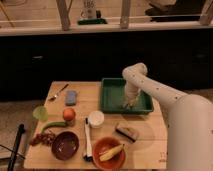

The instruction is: Wipe tray with towel

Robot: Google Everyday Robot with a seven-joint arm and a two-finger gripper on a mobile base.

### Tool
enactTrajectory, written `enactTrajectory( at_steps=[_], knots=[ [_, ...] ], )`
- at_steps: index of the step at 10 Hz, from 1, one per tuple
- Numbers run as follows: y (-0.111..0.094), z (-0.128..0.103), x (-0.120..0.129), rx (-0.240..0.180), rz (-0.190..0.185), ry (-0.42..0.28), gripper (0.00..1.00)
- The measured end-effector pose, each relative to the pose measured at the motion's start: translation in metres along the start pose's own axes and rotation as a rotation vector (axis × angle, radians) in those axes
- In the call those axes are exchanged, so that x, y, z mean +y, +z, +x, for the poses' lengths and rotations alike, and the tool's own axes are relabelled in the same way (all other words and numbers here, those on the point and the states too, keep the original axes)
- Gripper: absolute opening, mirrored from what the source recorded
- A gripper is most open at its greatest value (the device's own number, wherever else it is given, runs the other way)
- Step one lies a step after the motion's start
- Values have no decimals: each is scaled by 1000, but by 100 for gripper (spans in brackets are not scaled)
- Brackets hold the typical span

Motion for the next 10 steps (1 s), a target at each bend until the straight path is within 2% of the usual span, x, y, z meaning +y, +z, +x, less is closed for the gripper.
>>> enactTrajectory(
  at_steps=[2,4,5,6,8,10],
  knots=[
    [-3,22,-2,31,29,96,0],
    [-4,37,-24,40,63,176,0],
    [-1,40,-30,43,67,183,0],
    [1,38,-40,44,69,176,0],
    [5,15,-61,39,63,134,0],
    [5,-17,-74,26,57,49,0]
  ],
)
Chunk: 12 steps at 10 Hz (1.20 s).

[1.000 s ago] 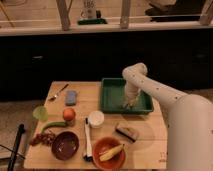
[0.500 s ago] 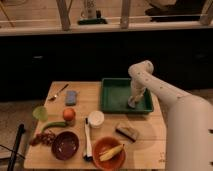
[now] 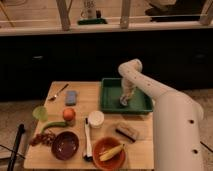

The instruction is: Wipe tray with towel

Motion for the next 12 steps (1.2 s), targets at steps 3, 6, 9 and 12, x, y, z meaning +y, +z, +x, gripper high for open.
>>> enactTrajectory(
  at_steps=[3,6,9,12],
  knots=[
    [-9,-38,9,-49,-4,-131,0],
    [-9,-37,35,-76,-25,-159,0],
    [-6,7,59,-69,-49,-82,0],
    [-6,46,51,-63,-33,23,0]
  ],
)
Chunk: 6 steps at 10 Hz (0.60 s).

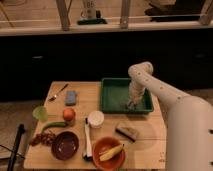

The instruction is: Wipe tray with towel

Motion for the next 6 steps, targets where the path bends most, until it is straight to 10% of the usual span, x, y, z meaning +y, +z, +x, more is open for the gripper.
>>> enactTrajectory(
  at_steps=[6],
  knots=[
    [3,-31,-58,-37,20,-38,0]
  ],
)
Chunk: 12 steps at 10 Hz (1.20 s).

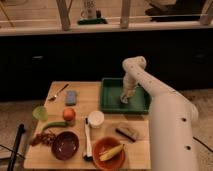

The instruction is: Wipe tray with towel

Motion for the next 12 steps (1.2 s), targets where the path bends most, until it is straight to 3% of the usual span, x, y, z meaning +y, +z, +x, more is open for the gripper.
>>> enactTrajectory(
  at_steps=[2,5,9,12],
  knots=[
    [0,-27,-3,-42,4,-79,0],
    [-4,-41,22,-73,3,-130,0],
    [-9,-14,64,-76,-9,-91,0],
    [-11,15,71,-45,-9,-15,0]
  ],
)
